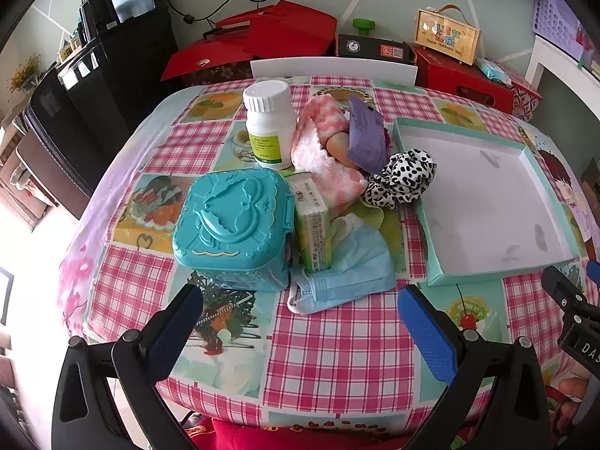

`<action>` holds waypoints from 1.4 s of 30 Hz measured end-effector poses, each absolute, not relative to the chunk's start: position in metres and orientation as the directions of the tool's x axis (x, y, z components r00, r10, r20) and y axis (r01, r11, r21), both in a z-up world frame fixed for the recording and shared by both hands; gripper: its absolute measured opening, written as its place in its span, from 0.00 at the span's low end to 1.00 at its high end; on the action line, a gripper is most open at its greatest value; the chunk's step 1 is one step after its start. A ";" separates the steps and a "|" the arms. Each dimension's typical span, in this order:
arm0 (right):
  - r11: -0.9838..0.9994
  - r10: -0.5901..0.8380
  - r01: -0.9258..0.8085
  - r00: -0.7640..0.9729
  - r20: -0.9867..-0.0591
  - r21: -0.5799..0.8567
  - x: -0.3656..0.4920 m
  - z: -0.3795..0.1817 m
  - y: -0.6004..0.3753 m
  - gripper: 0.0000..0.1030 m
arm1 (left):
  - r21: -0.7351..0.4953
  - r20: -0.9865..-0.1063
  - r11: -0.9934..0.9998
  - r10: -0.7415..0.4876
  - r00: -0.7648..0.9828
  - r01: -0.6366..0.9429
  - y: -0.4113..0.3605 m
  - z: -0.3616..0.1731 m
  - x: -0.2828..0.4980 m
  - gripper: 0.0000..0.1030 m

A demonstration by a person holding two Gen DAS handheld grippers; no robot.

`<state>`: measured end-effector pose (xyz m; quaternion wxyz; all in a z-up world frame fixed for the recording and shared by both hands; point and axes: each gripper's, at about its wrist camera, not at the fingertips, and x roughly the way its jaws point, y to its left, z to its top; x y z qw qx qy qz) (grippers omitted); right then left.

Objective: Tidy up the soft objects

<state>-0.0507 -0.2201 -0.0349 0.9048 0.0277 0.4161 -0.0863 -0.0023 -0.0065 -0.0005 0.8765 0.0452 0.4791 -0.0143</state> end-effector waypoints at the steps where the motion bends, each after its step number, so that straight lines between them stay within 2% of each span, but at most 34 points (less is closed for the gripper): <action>1: 0.983 -0.134 0.182 0.639 -0.757 -0.020 -0.051 -0.035 -0.220 1.00 | 0.066 -0.841 0.995 0.018 0.541 0.070 -0.007 0.000 -0.002 1.00; 18: 0.988 -0.105 0.154 0.674 -0.731 0.001 -0.054 -0.028 -0.218 1.00 | 0.068 -0.841 0.995 0.017 0.540 0.075 -0.006 0.001 -0.002 1.00; 42: 0.989 -0.110 0.149 0.662 -0.741 -0.013 -0.053 -0.028 -0.218 1.00 | 0.071 -0.845 0.995 0.024 0.535 0.068 -0.003 0.001 -0.002 1.00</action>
